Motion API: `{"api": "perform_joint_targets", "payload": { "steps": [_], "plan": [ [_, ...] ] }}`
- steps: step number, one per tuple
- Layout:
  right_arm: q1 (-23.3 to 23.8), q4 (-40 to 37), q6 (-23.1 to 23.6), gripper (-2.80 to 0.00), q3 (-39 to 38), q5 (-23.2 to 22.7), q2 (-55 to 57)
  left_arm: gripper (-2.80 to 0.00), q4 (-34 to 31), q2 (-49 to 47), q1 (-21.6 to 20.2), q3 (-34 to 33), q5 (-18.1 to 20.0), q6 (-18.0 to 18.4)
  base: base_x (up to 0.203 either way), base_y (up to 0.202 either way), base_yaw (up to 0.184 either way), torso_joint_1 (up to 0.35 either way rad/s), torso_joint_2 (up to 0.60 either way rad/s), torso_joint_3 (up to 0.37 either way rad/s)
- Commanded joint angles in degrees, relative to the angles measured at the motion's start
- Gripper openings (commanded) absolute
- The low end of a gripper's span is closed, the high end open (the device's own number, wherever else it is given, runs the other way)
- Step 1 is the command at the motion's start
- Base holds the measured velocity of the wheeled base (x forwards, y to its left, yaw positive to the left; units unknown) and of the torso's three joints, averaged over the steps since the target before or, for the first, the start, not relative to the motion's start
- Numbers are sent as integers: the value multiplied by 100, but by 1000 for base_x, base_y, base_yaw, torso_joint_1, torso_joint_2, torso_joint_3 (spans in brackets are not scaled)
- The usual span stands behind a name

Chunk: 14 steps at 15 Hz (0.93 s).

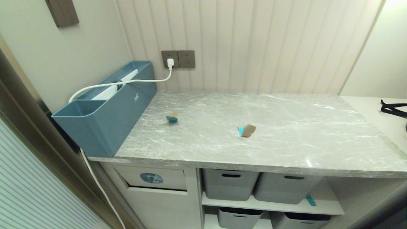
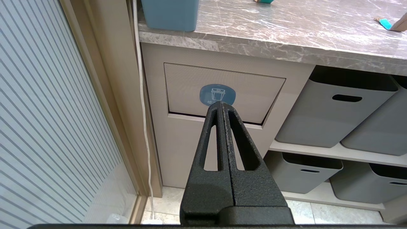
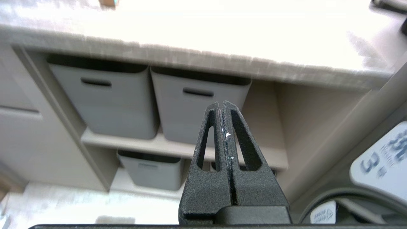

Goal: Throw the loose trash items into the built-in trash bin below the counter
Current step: Pick up the garbage

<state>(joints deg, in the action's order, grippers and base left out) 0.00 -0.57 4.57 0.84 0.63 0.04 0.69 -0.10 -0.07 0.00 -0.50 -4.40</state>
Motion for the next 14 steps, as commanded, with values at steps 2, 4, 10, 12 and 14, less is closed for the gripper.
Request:
{"api": "perform_joint_targets", "payload": {
  "steps": [2,4,10,12,14],
  "plan": [
    [5,-29,2,-280,627,12,185,-280,1,-8,-1,-18,-3,-17,0,0,0,0,0,0],
    [-14,-52,-21,-280,1291,-58,1060,-280,1,-8,-1,-18,-3,-17,0,0,0,0,0,0],
    [-337,204,-59,-280,3318,-1794,5552,-280,1,-8,-1,-18,-3,-17,0,0,0,0,0,0],
    [-612,529,-26,0,3668,-2252,6586,-280,1,-8,-1,-18,-3,-17,0,0,0,0,0,0],
    [-769,1176,-20,0,3879,-2488,7492,-280,1,-8,-1,-18,-3,-17,0,0,0,0,0,0]
  ]
}}
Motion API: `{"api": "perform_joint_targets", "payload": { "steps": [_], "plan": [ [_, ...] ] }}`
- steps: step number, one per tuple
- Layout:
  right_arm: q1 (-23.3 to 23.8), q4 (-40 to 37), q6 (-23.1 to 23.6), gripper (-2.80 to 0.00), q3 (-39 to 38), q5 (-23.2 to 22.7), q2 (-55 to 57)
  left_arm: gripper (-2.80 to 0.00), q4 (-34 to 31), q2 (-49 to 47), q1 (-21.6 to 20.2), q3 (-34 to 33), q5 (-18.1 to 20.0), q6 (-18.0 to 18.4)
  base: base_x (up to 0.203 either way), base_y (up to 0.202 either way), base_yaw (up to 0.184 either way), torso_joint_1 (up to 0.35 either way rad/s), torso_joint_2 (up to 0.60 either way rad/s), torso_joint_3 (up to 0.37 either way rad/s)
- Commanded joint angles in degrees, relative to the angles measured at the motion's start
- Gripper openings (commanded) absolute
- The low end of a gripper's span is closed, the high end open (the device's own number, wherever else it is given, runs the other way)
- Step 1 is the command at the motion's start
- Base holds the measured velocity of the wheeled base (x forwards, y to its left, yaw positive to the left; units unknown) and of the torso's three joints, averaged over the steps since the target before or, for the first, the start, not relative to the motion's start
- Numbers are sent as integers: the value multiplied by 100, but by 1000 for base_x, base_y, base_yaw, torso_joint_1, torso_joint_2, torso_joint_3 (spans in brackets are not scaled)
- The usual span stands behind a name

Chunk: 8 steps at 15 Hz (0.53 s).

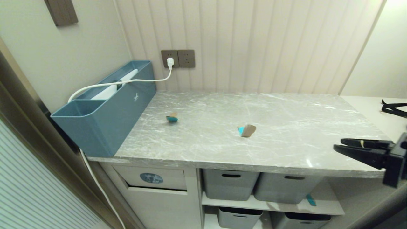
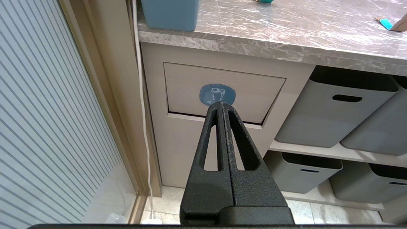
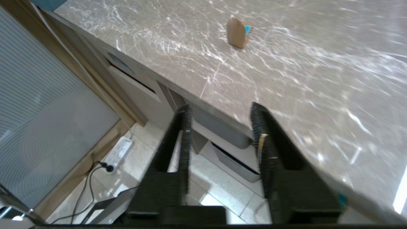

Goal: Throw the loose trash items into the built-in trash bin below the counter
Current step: Pick up the garbage

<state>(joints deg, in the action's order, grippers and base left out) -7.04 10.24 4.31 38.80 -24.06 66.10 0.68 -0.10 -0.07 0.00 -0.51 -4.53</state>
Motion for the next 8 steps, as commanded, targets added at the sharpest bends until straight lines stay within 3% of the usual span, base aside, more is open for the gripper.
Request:
{"api": "perform_joint_targets", "payload": {
  "steps": [1,4,7,8],
  "plan": [
    [-107,414,12,0,197,-88,1320,-280,2,-8,-1,-18,-2,-4,0,0,0,0,0,0],
    [-178,1529,27,0,552,-182,2652,-280,2,-8,-1,-18,-2,-4,0,0,0,0,0,0],
    [-241,3709,44,0,645,-198,3965,-280,2,-8,-1,-18,-2,-4,0,0,0,0,0,0],
    [-282,4058,49,0,674,-208,4274,-280,2,-8,-1,-18,-2,-4,0,0,0,0,0,0]
  ]
}}
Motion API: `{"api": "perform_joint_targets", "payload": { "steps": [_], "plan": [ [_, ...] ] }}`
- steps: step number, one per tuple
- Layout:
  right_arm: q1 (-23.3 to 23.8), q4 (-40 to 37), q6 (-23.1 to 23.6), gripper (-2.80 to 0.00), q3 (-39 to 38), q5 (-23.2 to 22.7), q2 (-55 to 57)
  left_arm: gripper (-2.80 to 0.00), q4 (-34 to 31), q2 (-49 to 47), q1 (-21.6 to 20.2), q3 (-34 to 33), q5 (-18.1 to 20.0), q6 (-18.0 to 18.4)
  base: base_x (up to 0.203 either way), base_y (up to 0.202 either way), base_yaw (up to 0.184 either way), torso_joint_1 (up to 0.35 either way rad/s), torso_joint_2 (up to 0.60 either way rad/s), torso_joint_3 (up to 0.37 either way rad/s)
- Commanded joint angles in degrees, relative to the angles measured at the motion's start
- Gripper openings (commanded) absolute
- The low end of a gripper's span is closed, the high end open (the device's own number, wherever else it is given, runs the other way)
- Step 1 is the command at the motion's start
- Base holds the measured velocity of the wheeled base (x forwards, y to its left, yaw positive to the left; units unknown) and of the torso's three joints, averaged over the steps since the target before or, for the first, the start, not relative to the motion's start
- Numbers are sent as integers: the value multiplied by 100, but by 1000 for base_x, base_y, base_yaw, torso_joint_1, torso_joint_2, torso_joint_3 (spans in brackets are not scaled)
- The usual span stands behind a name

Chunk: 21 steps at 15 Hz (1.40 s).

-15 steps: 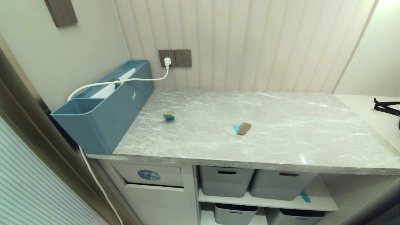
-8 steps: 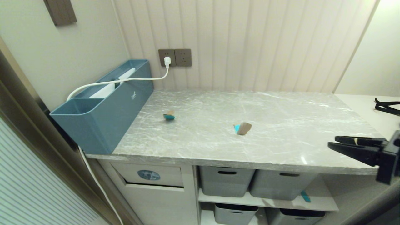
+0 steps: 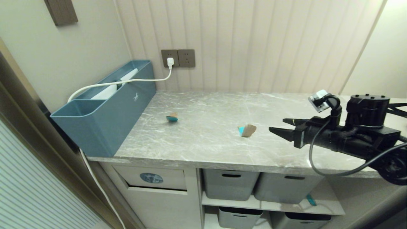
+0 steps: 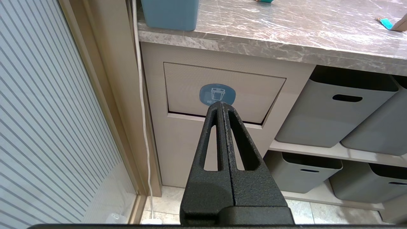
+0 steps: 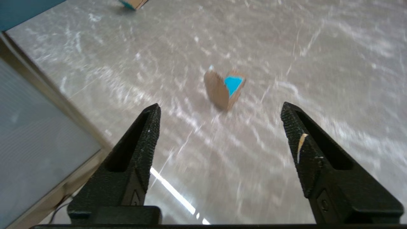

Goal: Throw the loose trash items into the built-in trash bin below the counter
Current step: Pick up the garbage

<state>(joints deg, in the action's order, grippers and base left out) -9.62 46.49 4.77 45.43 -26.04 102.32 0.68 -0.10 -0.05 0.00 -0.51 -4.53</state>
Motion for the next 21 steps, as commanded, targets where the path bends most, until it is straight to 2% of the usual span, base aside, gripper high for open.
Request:
{"api": "perform_joint_targets", "payload": {
  "steps": [1,5,11,19,20,21],
  "plan": [
    [-55,596,18,0,130,-25,913,-280,2,-8,-4,-18,-2,-4,0,0,0,0,0,0],
    [-175,733,163,0,936,-32,1660,-280,2,-8,-4,-18,-2,-4,0,0,0,0,0,0],
    [-497,726,182,0,1539,-35,2136,-280,2,-8,-4,-18,-2,-4,0,0,0,0,0,0],
    [-526,681,156,0,1744,15,2442,-280,2,-8,-4,-18,-2,-4,0,0,0,0,0,0],
    [-532,692,156,-280,1781,83,2442,-280,2,-8,-4,-18,-2,-4,0,0,0,0,0,0],
    [-540,702,172,-280,1854,132,2442,-280,2,-8,-4,-18,-2,-4,0,0,0,0,0,0]
  ]
}}
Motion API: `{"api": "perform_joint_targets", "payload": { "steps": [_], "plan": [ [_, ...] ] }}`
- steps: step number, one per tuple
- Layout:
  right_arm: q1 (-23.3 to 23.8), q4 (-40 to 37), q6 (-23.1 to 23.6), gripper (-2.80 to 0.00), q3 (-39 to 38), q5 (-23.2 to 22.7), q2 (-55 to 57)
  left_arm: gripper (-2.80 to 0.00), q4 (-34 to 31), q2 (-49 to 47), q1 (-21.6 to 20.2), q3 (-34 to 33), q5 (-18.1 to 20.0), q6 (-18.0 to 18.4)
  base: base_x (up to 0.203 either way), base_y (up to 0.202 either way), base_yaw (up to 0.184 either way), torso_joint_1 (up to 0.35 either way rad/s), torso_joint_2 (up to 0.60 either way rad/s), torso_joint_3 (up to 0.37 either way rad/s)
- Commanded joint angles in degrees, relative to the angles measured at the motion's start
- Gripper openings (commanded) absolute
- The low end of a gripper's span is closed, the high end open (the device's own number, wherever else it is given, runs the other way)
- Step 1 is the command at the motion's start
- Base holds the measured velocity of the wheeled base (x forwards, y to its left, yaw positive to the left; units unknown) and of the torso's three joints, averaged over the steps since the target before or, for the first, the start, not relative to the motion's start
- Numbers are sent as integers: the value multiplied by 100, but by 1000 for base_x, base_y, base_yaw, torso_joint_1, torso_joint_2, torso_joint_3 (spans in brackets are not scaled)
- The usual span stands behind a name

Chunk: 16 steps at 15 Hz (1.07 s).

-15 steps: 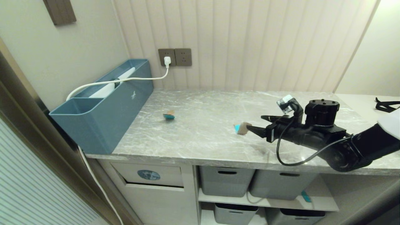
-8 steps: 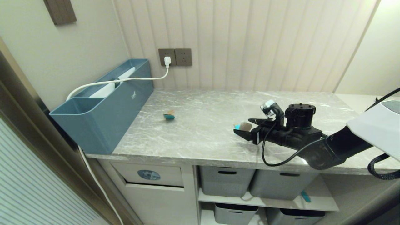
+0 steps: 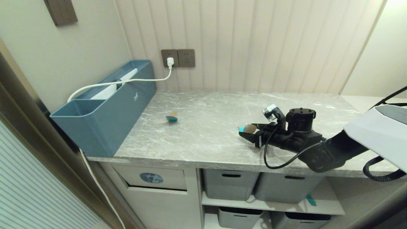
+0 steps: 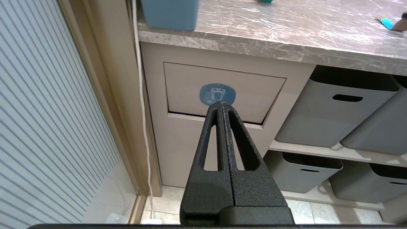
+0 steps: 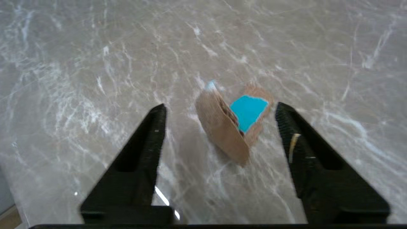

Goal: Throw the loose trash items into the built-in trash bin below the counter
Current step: Pick up the garbage, then hand it to the other hand

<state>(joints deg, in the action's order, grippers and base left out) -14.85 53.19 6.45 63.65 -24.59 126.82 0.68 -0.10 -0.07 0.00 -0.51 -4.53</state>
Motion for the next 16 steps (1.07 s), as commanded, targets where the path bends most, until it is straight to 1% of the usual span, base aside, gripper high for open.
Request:
{"api": "perform_joint_targets", "payload": {
  "steps": [1,8,10,11,12,13,15,16],
  "plan": [
    [-18,34,14,-280,77,-11,-8,-280,2,-8,-1,-18,-2,-4,0,0,0,0,0,0],
    [-18,15,-35,-280,1,15,-78,-280,2,-8,-1,-18,-2,-4,0,0,0,0,0,0],
    [-21,1,-80,-280,-105,4,-357,-280,2,-8,-1,-18,-2,-4,0,0,0,0,0,0],
    [-60,-11,-188,-280,-220,-3,-649,-280,2,-8,-1,-18,-2,-4,0,0,0,0,0,0],
    [-120,-52,-406,-280,-341,10,-1016,-280,2,-8,-1,-18,-2,-4,0,0,0,0,0,0],
    [-184,-151,-721,-280,-477,96,-1480,-280,2,-8,-1,-18,-2,-4,0,0,0,0,0,0],
    [-377,-498,-1450,-280,-769,536,-2425,-280,2,-8,-1,-18,-2,-4,0,0,0,0,0,0],
    [-485,-763,-1822,-280,-885,841,-2831,-280,2,-8,-1,-18,-2,-4,0,0,0,0,0,0]
  ]
}}
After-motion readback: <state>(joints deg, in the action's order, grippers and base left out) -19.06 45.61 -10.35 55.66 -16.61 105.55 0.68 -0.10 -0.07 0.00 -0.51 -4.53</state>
